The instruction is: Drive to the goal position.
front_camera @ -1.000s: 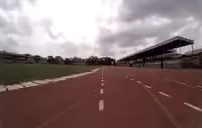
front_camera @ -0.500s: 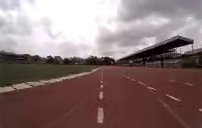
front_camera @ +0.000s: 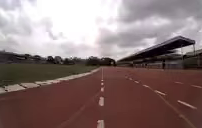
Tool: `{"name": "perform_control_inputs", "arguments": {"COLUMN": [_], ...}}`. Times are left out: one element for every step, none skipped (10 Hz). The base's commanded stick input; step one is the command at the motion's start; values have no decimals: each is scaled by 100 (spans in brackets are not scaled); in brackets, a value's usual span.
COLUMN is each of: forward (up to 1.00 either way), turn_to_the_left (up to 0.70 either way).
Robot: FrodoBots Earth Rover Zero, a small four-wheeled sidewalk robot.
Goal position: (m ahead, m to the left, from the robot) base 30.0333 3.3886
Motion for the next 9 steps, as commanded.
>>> {"name": "perform_control_inputs", "arguments": {"forward": [70, 70, 70, 70, 70, 70, 70, 70, 70], "turn_to_the_left": [0, 0, 0, 0, 0, 0, 0, 0, 0]}}
